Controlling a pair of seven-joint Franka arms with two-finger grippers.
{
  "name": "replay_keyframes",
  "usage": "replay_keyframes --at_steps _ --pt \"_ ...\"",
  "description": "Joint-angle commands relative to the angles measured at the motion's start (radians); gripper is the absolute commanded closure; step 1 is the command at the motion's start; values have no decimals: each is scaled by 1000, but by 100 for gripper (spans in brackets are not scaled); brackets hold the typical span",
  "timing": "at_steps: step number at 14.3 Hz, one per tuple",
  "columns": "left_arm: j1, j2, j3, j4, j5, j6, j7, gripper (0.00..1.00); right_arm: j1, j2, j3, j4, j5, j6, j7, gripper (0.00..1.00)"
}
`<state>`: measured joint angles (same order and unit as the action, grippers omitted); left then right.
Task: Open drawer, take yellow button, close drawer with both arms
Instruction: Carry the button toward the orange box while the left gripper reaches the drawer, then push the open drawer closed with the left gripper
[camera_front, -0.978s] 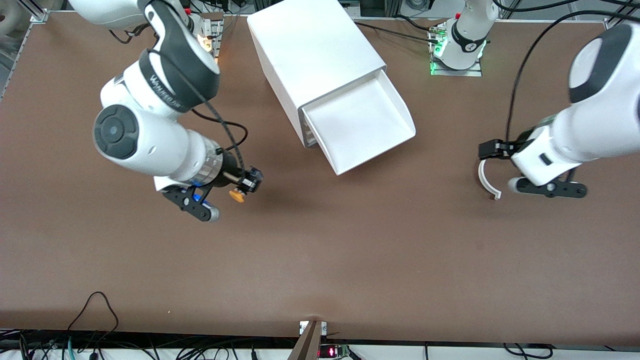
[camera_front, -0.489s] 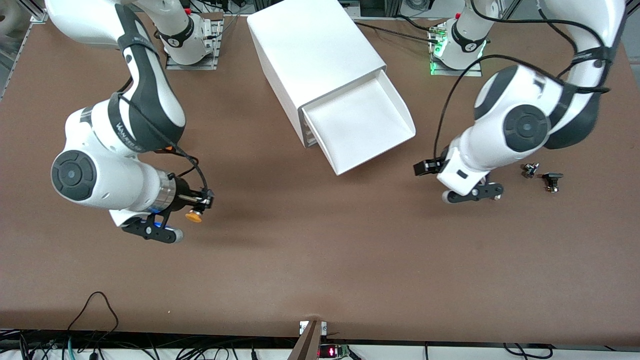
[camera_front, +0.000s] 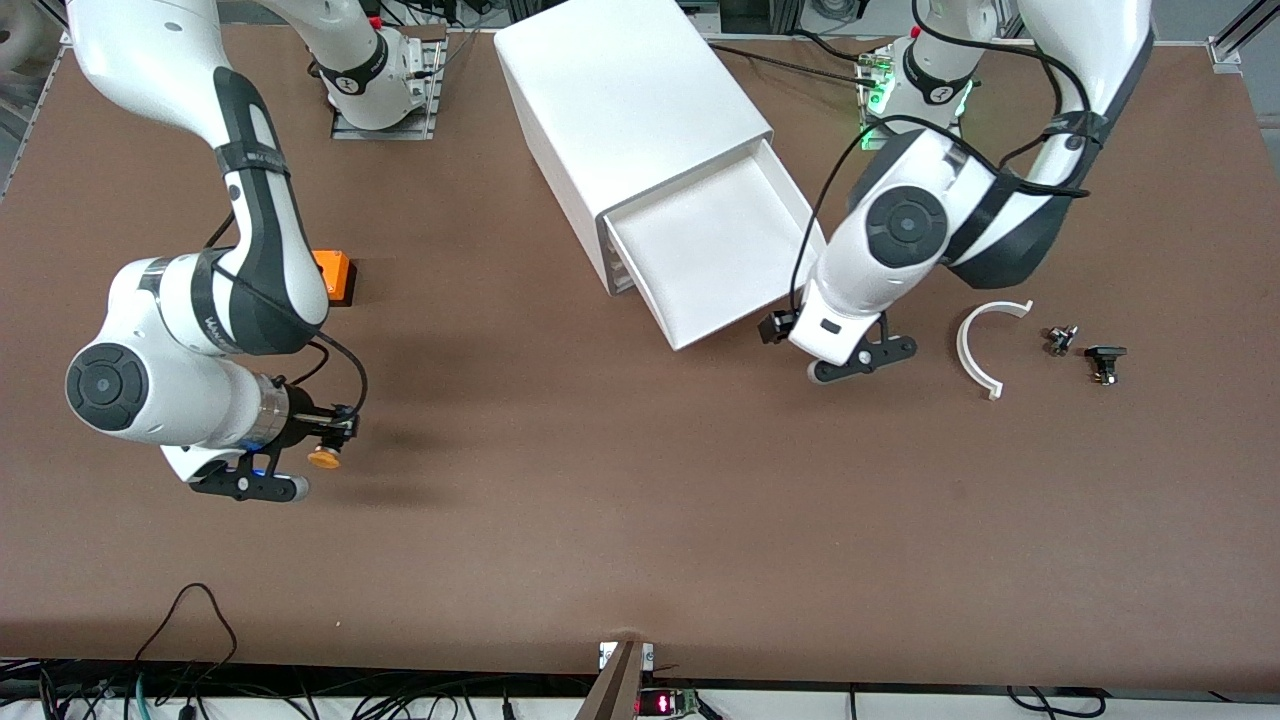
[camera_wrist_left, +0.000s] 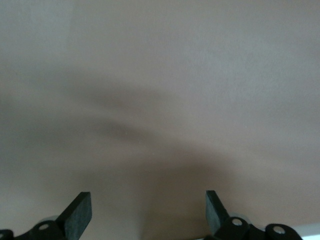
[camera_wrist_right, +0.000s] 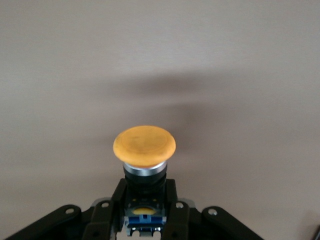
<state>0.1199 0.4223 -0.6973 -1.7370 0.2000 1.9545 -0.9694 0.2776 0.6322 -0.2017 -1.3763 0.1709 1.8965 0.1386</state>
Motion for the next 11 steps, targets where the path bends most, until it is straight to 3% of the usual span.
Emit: replay_keyframes --at_steps 1,4,7,11 --pt "-26 -10 -5 -32 33 14 -81 0 9 -80 -28 -208 4 123 -82 100" --pt "-23 -10 -31 -44 16 7 -84 0 -33 -63 -36 -273 10 211 -152 100" --pt "-14 -16 -80 -65 -88 6 -84 0 -81 -26 -35 -326 15 312 -223 100" --pt "-9 -19 -122 -96 -166 0 -84 0 -103 15 -33 -337 65 351 -257 100"
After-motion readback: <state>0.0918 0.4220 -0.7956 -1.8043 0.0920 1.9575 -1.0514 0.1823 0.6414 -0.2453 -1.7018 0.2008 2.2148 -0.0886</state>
